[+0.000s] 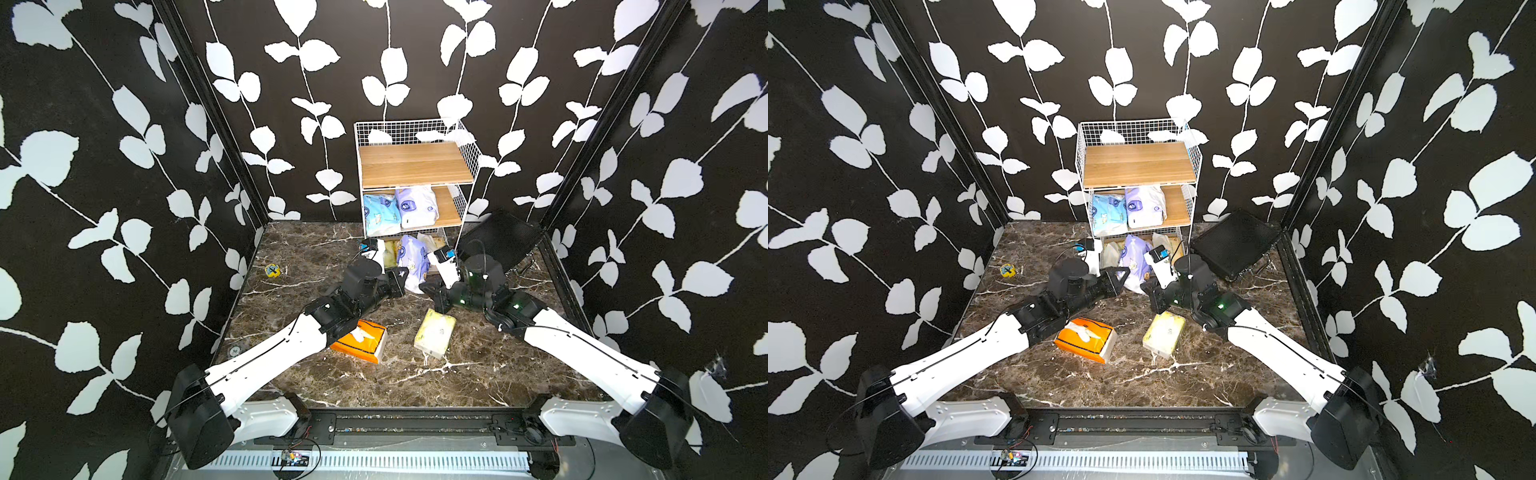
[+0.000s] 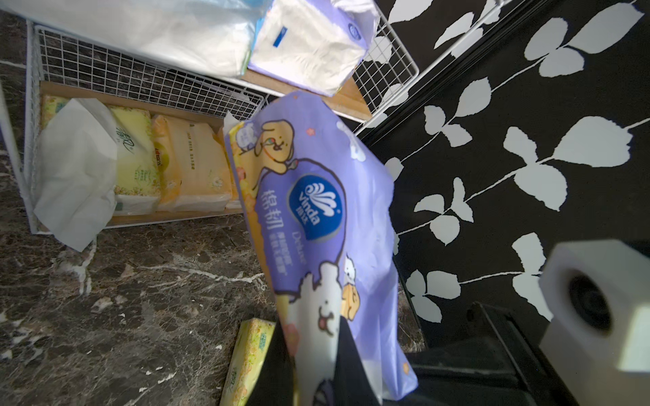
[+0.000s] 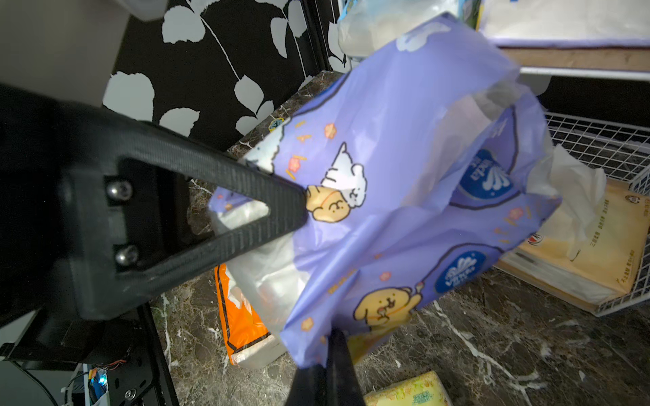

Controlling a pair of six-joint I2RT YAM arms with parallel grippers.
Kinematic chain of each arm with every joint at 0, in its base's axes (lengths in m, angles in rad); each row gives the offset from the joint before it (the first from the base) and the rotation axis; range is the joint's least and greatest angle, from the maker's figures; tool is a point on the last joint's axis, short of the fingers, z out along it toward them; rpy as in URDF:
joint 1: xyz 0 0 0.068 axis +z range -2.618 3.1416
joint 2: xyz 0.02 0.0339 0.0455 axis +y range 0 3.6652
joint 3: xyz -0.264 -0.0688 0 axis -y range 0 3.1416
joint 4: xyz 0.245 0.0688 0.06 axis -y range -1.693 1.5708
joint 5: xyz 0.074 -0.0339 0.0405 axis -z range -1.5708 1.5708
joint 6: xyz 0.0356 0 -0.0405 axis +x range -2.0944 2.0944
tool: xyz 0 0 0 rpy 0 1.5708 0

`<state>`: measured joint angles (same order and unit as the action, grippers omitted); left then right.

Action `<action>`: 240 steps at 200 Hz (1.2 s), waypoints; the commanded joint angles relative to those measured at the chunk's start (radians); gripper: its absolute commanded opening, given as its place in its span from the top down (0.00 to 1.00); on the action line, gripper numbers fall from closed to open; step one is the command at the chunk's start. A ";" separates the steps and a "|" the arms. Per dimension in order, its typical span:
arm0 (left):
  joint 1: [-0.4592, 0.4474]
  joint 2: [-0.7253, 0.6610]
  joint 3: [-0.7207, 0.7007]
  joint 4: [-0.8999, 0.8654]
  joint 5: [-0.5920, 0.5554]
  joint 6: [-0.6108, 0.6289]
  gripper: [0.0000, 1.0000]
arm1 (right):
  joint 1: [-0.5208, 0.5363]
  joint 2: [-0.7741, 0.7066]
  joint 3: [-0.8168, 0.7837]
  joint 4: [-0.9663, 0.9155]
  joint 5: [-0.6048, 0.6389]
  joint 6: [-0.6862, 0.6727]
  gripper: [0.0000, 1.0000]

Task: Remove the tissue boxes from the shelf
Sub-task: Pick up a box of tissues from the shelf.

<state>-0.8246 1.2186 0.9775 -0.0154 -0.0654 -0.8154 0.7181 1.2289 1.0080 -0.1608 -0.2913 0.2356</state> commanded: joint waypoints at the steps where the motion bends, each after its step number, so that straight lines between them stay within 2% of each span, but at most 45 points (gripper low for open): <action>1: -0.013 0.022 -0.024 0.060 0.010 -0.003 0.93 | 0.010 -0.023 -0.035 0.102 -0.022 0.001 1.00; 179: -0.016 0.116 -0.200 0.131 -0.071 -0.033 0.95 | 0.010 0.047 -0.254 0.211 0.031 0.033 1.00; 240: -0.017 0.321 -0.205 0.293 0.012 -0.085 1.00 | 0.010 0.049 -0.336 0.241 0.090 0.052 1.00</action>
<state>-0.8459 1.4700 0.7780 0.2077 -0.0532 -0.8894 0.7193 1.2964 0.7036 0.0174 -0.2142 0.2813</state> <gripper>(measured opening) 0.108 0.042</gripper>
